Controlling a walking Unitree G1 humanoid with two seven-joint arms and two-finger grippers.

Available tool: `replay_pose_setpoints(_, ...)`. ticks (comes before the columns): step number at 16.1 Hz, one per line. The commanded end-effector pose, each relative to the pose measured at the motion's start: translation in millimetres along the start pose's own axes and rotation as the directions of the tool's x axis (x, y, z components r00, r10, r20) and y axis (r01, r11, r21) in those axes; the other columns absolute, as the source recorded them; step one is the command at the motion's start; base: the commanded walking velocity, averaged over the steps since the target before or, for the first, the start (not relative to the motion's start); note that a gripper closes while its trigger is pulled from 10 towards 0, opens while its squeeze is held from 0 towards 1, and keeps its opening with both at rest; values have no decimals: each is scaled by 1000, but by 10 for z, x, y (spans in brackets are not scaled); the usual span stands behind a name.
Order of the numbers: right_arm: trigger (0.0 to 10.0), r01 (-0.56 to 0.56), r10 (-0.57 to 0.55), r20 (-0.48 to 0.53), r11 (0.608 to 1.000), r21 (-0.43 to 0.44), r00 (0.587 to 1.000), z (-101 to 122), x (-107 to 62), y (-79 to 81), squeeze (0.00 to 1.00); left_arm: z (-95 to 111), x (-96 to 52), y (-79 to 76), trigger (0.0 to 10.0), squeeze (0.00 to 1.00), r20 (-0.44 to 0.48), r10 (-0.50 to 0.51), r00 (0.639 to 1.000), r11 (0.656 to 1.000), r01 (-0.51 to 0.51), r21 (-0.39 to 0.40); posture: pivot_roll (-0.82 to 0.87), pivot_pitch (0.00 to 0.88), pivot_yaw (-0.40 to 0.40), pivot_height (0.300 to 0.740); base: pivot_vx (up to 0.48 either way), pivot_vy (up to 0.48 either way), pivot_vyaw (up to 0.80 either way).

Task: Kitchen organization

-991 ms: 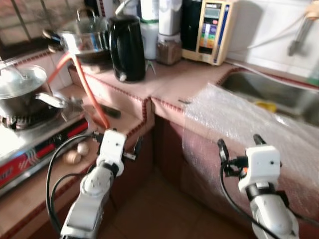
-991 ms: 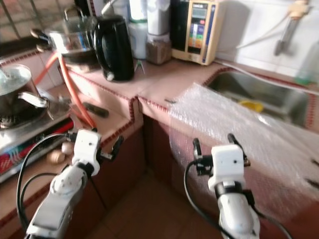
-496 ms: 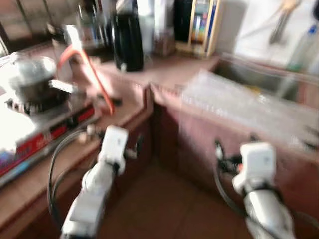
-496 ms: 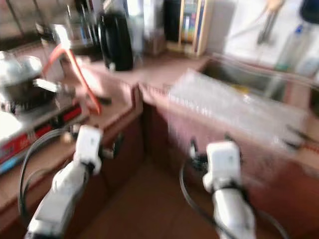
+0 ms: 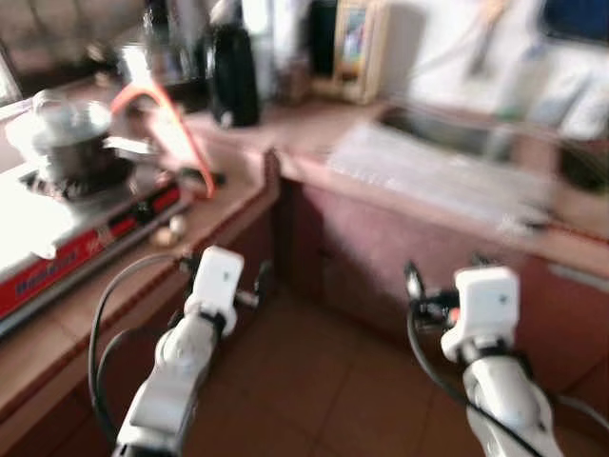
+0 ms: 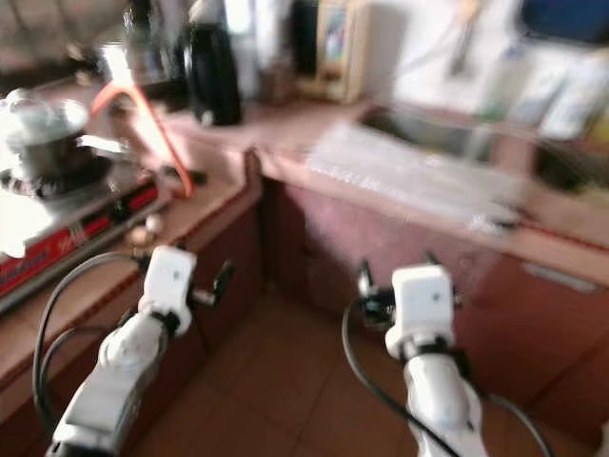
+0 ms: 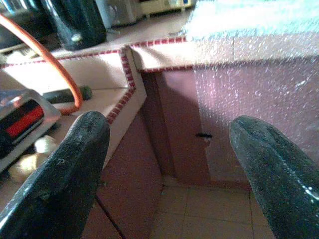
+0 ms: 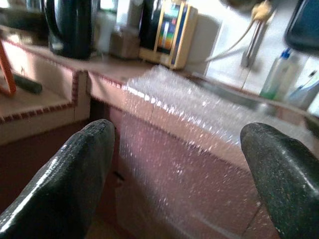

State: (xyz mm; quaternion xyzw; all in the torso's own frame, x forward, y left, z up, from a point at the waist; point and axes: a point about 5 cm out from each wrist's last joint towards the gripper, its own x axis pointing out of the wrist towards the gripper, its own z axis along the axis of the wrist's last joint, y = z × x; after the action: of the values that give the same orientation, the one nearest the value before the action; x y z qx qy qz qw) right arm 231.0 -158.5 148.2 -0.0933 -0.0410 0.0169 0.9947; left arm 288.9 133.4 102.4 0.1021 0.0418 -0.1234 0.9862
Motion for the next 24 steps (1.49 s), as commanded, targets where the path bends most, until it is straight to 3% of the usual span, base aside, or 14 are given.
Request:
replay_pose_setpoints(1,10000,4,-4,14,1000,-9,1000,24,24,-24,0,45,37,-13,10000,0,17,-1,1000,1000,1,4,21,0,21,740,0,0,0)
replay_pose_setpoints(7,10000,-23,23,3,999,-42,1000,-27,52,-3,0,33,96,-41,10000,0,21,-7,1000,1000,7,-2,23,0,23,740,0,0,0)
replay_pose_setpoints(14,10000,-92,90,-54,995,-45,994,-225,63,108,0,-146,169,-135,10000,0,-22,-22,1000,1000,22,9,42,0,-6,740,0,0,759)
replay_pose_setpoints(16,10000,-116,111,-92,992,-47,990,-352,61,132,0,-269,185,-304,10000,0,-57,-116,992,993,116,2,42,0,-10,740,0,0,800)
replay_pose_setpoints(18,10000,-130,124,-122,990,-48,985,-453,57,155,0,-441,135,-546,10000,0,-119,-278,953,961,277,-24,42,0,-14,740,0,0,800)
replay_pose_setpoints(22,10000,-150,143,-201,988,-20,969,-725,58,212,0,-762,59,-790,10000,0,-240,-369,898,928,369,-47,28,0,-22,740,0,0,800)
replay_pose_setpoints(24,10000,-120,123,-308,992,30,943,-1049,-12,197,0,-1041,-57,-826,10000,0,-355,-404,843,910,410,-62,18,0,-26,740,0,0,800)
